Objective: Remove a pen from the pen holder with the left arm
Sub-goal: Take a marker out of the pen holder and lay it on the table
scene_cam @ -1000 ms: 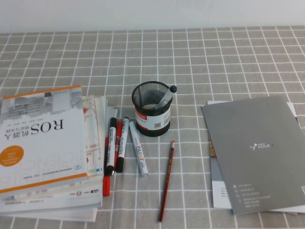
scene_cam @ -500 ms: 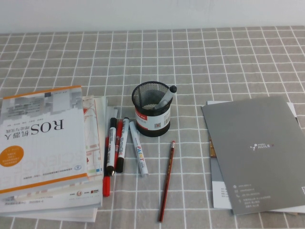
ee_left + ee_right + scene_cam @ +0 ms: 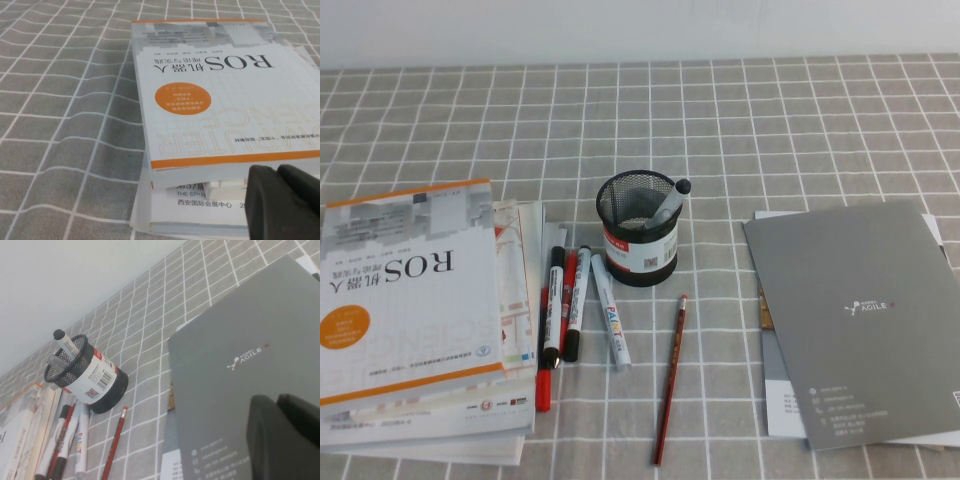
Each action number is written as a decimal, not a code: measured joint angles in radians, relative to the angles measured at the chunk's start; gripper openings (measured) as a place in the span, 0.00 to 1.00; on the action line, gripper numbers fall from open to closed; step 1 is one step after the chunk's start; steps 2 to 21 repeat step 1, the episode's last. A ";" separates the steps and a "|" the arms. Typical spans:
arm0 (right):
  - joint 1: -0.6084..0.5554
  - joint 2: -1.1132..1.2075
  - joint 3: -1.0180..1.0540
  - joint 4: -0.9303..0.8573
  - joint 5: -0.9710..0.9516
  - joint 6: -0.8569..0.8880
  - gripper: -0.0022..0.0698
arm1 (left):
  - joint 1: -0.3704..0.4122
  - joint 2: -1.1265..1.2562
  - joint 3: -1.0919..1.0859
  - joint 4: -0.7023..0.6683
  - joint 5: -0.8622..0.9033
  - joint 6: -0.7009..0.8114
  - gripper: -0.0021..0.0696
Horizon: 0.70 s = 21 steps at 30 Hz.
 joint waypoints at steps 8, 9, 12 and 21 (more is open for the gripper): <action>0.000 0.000 0.000 0.000 0.000 0.000 0.01 | 0.000 0.000 0.000 -0.002 0.000 0.000 0.03; 0.000 0.000 0.000 0.000 0.000 0.000 0.01 | 0.000 0.000 0.000 -0.002 0.000 0.000 0.03; 0.000 0.000 0.000 0.000 0.000 0.000 0.01 | 0.000 0.000 0.000 -0.002 0.000 0.000 0.03; 0.000 0.000 0.000 0.000 0.000 0.000 0.01 | 0.000 0.000 0.000 -0.002 0.000 0.000 0.03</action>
